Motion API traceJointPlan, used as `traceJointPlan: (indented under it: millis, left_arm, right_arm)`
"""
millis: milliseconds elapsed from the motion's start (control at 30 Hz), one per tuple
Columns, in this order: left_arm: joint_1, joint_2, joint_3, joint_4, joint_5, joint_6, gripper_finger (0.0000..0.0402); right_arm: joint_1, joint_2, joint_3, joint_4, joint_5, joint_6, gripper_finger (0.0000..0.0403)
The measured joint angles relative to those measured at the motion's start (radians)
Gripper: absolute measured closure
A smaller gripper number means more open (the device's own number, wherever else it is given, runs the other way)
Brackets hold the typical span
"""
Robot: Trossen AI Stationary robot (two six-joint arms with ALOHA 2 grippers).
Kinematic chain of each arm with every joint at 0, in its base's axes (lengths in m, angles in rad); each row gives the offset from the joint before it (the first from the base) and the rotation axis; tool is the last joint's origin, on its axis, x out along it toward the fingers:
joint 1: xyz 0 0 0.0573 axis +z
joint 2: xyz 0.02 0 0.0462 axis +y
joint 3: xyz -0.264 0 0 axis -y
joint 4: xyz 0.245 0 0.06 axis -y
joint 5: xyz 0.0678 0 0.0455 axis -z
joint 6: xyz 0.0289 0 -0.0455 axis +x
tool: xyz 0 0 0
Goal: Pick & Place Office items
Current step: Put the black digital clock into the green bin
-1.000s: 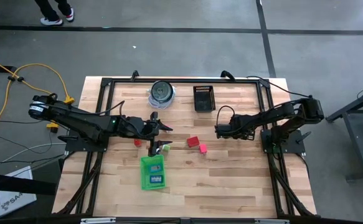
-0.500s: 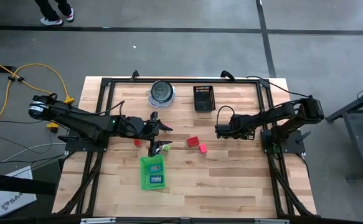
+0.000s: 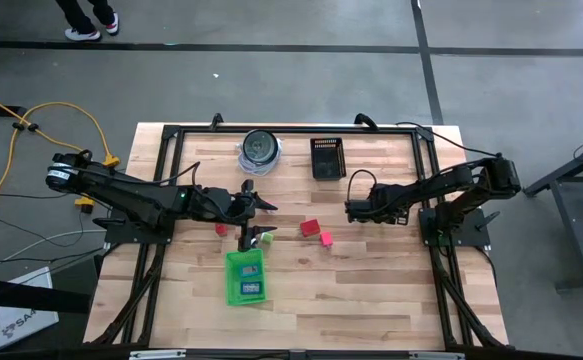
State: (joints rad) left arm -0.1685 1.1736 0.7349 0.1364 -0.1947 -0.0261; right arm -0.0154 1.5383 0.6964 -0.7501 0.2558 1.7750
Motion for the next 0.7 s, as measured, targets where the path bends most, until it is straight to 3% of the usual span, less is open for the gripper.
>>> traceJointPlan:
  millis: [700]
  left_arm:
    - [0.0,0.0,0.0,0.0,0.0,0.0,0.0156]
  right_arm:
    - [0.0,0.001,-0.001,0.006,0.034,0.066,0.0202]
